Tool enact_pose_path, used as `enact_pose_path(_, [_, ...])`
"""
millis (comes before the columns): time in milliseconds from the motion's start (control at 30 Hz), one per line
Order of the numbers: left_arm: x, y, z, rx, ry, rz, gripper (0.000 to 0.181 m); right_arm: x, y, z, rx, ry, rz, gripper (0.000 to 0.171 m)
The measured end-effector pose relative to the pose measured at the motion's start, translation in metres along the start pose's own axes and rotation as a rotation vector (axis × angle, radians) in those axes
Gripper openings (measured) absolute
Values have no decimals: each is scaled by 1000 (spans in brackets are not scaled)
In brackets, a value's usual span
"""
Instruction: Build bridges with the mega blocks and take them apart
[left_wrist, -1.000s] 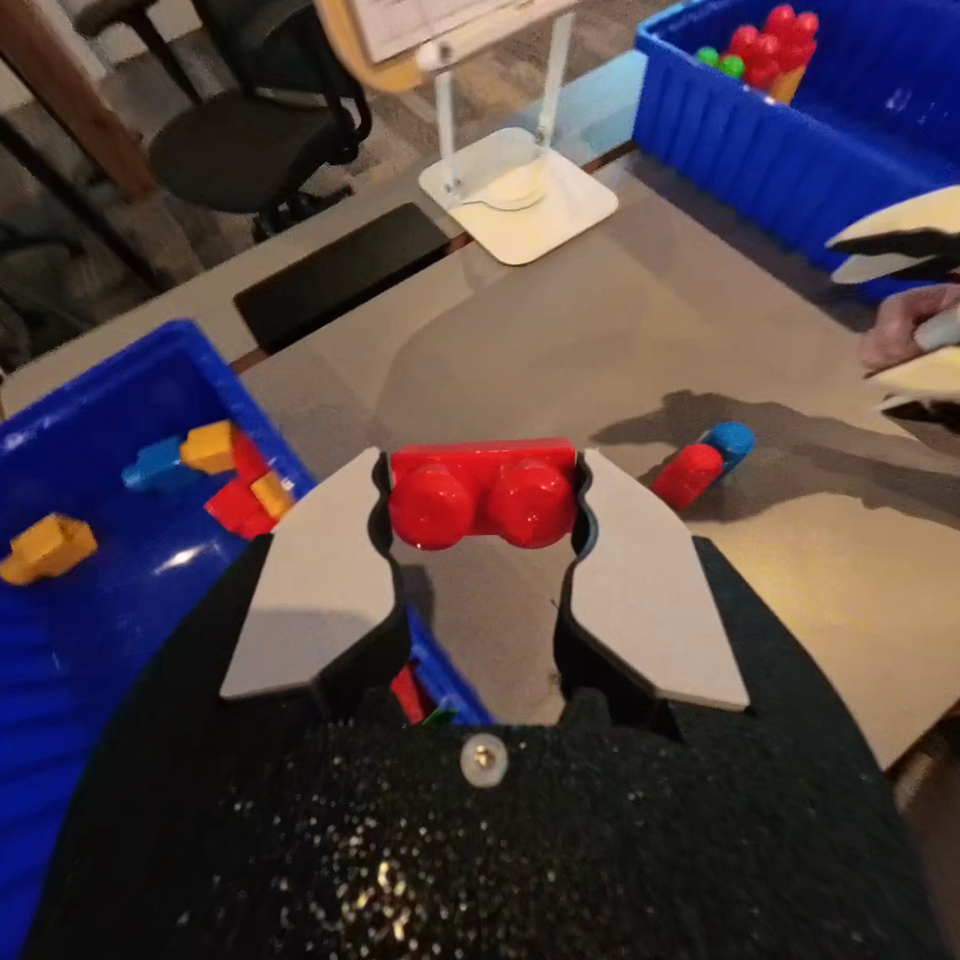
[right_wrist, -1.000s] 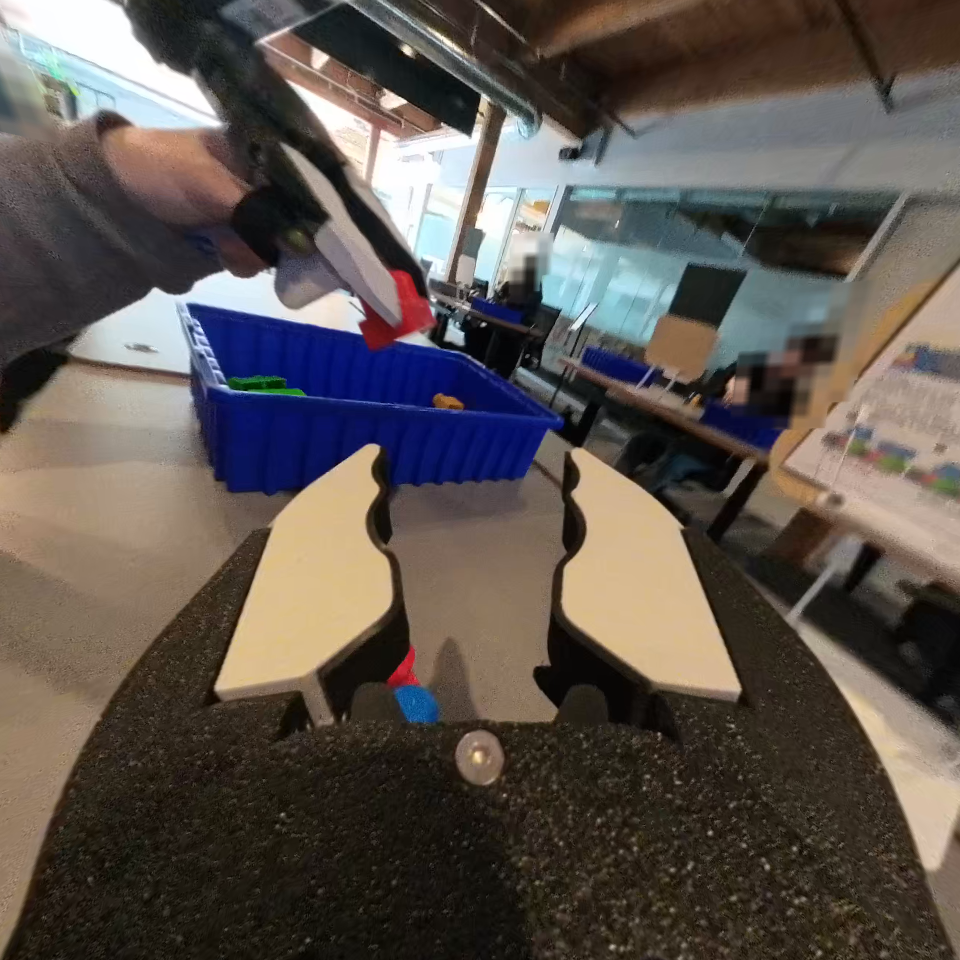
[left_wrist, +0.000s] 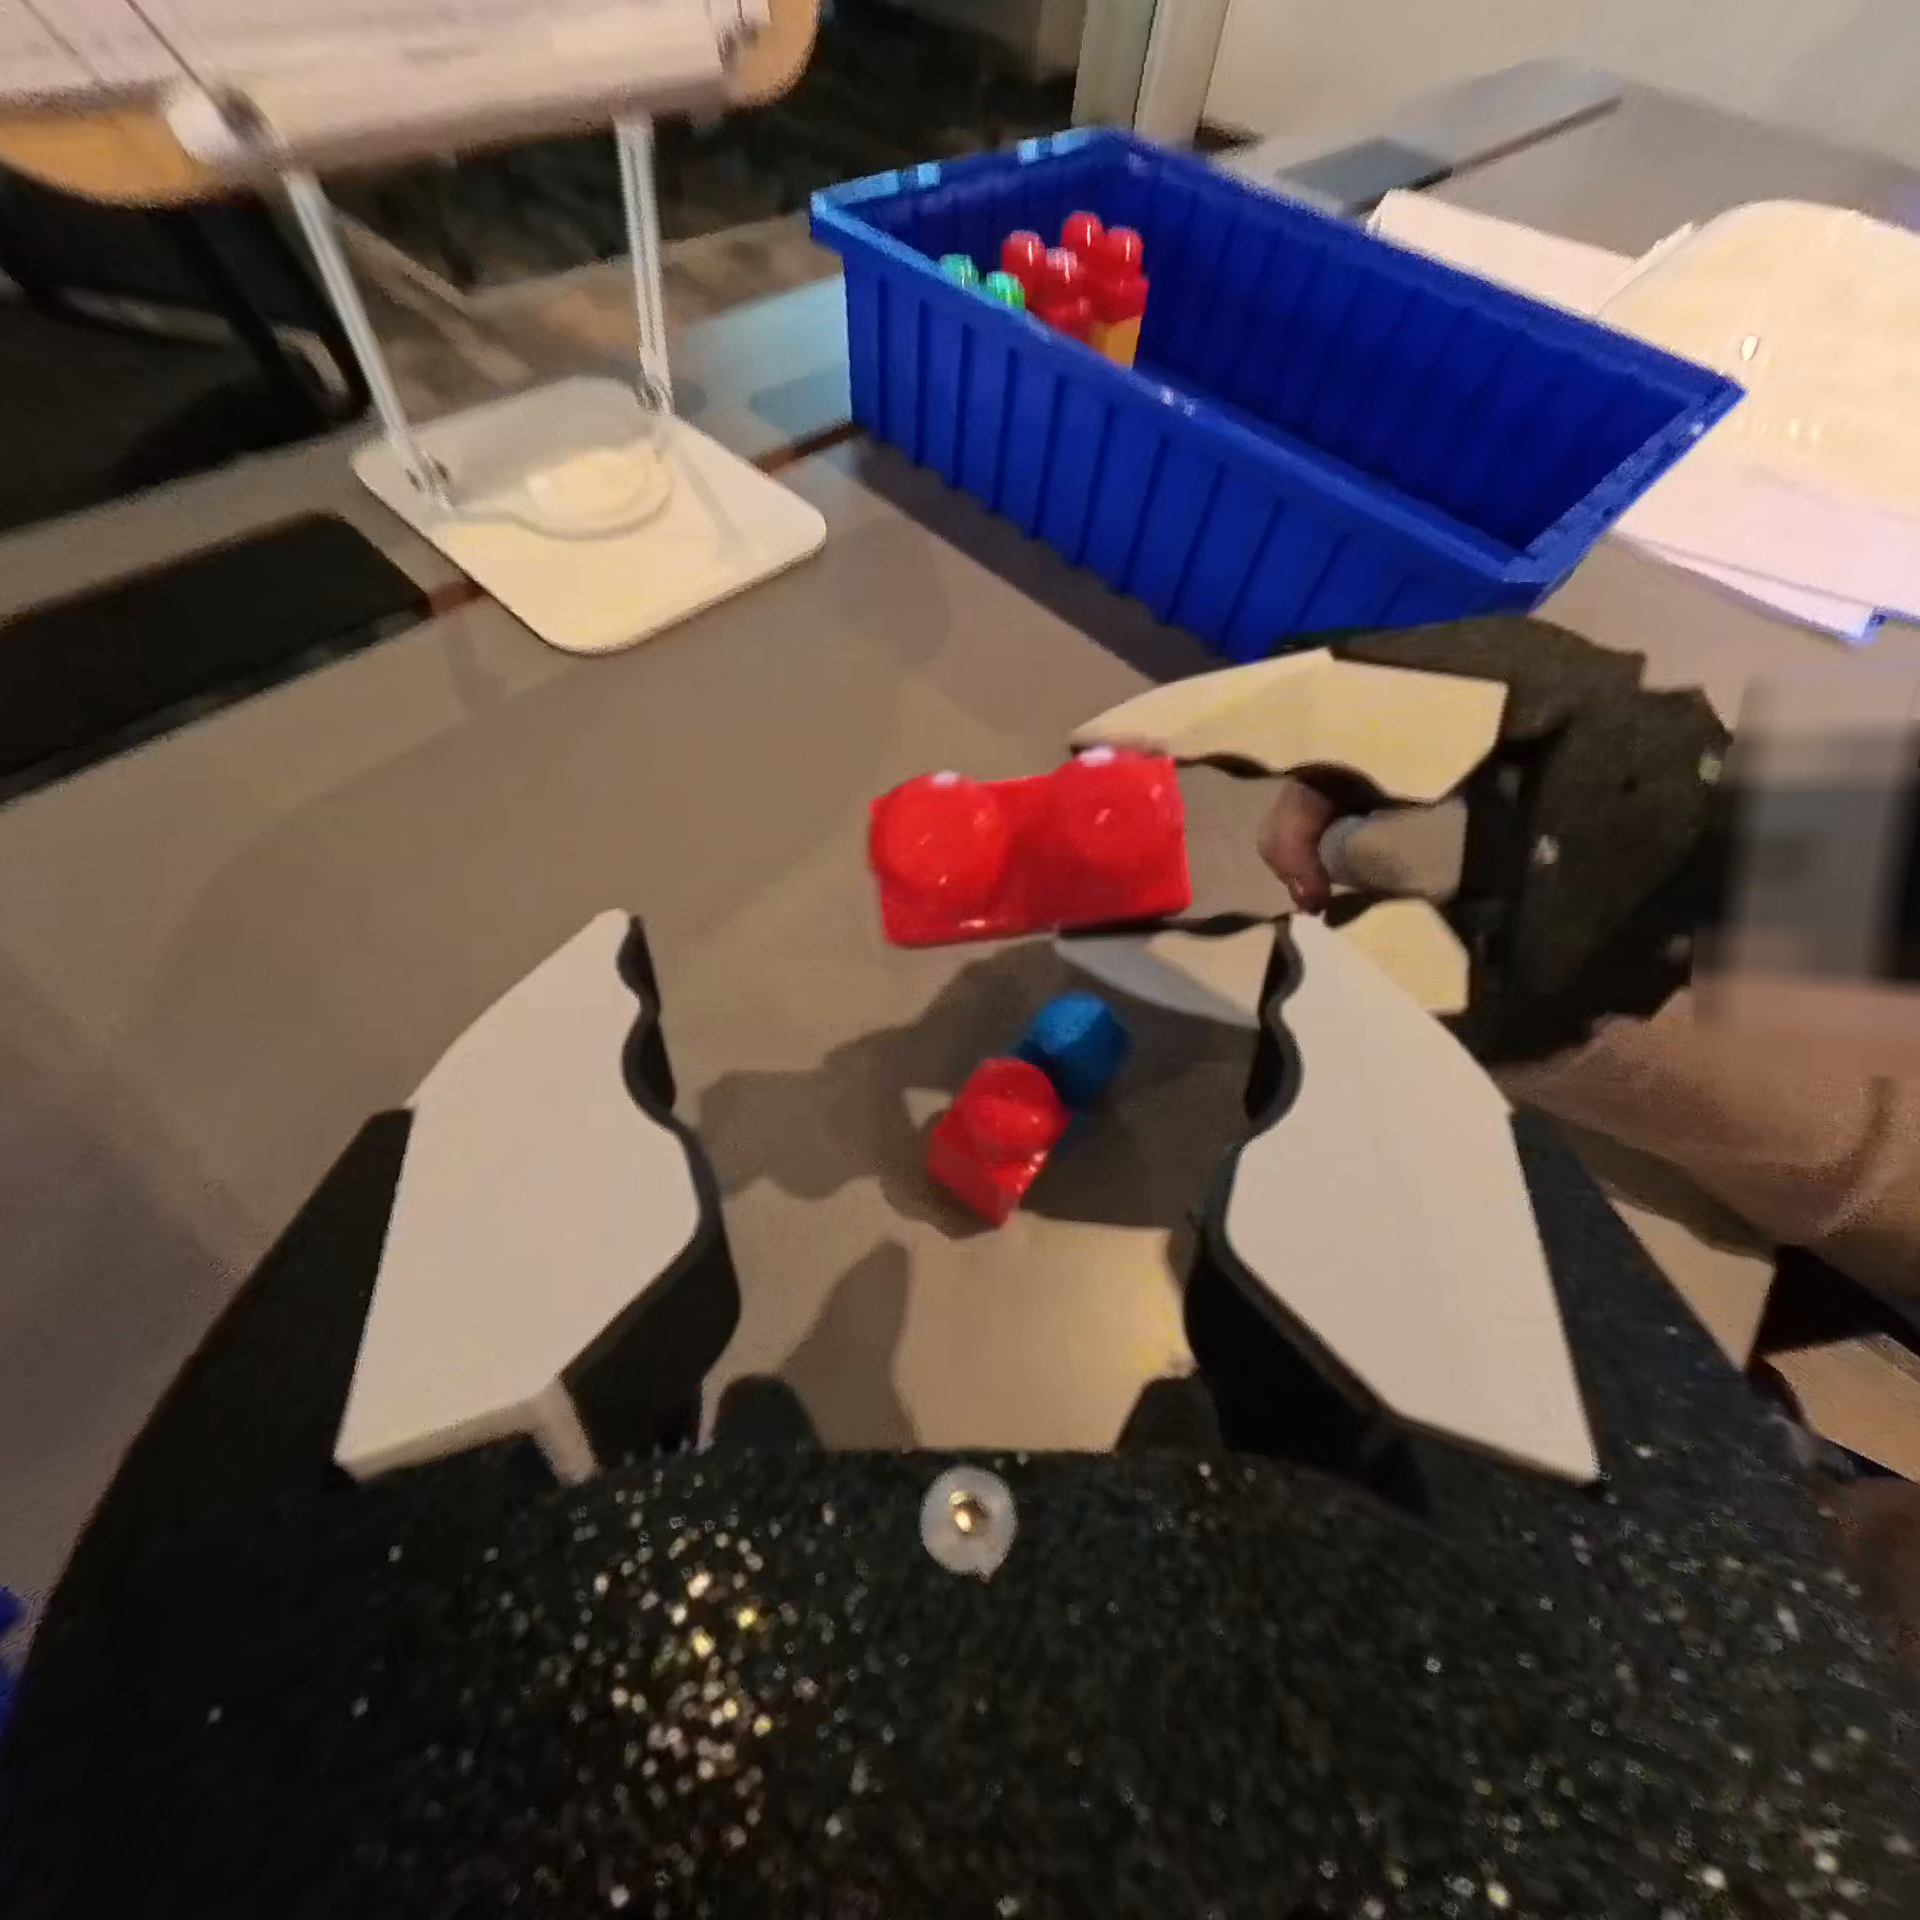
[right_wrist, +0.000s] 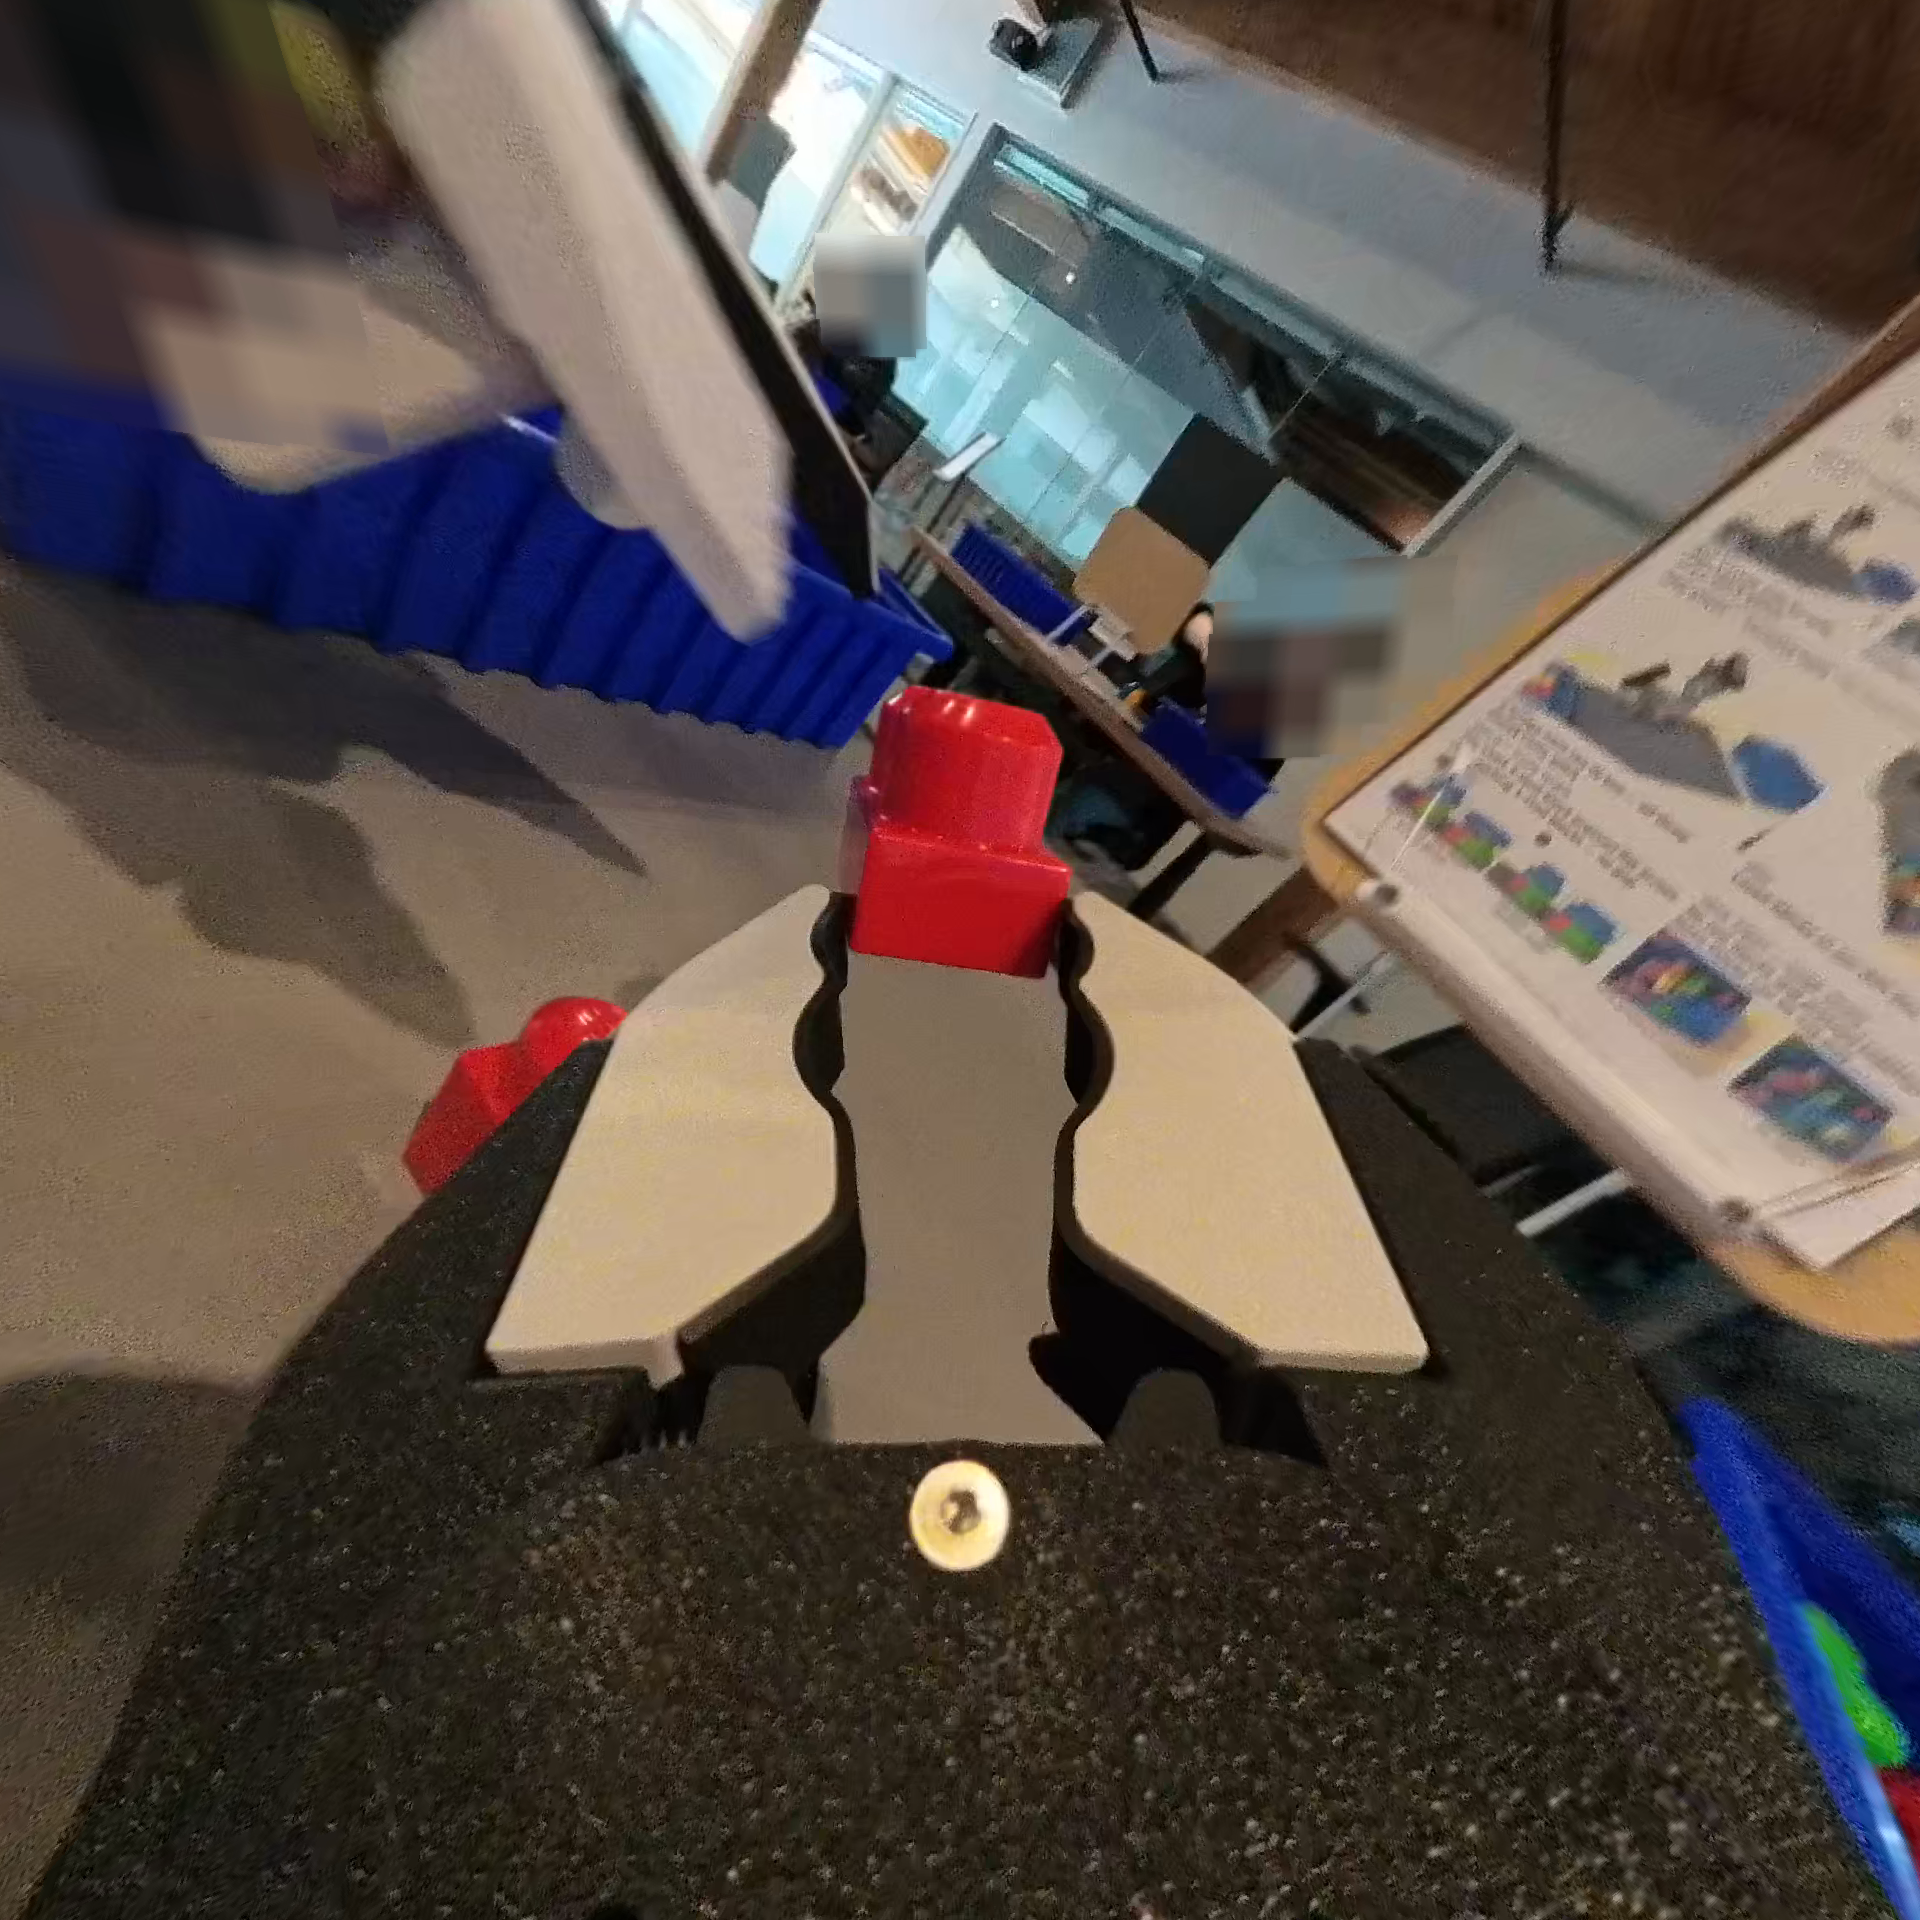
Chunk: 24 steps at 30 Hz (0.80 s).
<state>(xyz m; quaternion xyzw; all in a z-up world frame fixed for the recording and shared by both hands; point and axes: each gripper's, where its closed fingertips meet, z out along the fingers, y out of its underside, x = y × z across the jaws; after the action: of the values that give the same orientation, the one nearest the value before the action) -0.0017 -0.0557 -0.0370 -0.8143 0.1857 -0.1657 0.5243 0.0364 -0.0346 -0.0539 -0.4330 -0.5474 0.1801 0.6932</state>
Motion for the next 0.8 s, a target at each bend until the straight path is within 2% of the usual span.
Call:
enact_pose_path(33, [-3, -2, -3, 42, 1, 25, 109, 7, 5, -3, -7, -22, 54, 39])
enact_pose_path(133, [-7, -1, -5, 136, 40, 112, 101, 5, 11, -15, 49, -219, 230, 38])
enact_pose_path(233, [19, 7, -3, 193, 250, 186, 88, -14, -8, -28, 163, -485, 414, 38])
enact_pose_path(300, [33, 13, 1, 202, 334, 221, 83, -28, -11, -31, 171, -576, 420, 38])
enact_pose_path(467, [48, 37, 13, 129, 387, 332, 60, -48, -13, -30, 185, -650, 382, 38])
enact_pose_path(533, [53, 43, 11, 115, 424, 346, 42, -50, -12, -31, 186, -662, 377, 38])
enact_pose_path(667, [56, 45, 6, 103, 481, 316, 37, -53, -15, -33, 200, -701, 403, 39])
enact_pose_path(733, [53, 46, 8, 84, 475, 311, 36, -52, -17, -34, 209, -717, 449, 49])
enact_pose_path(800, [49, 49, 10, 57, 457, 333, 36, -49, -15, -33, 202, -709, 466, 50])
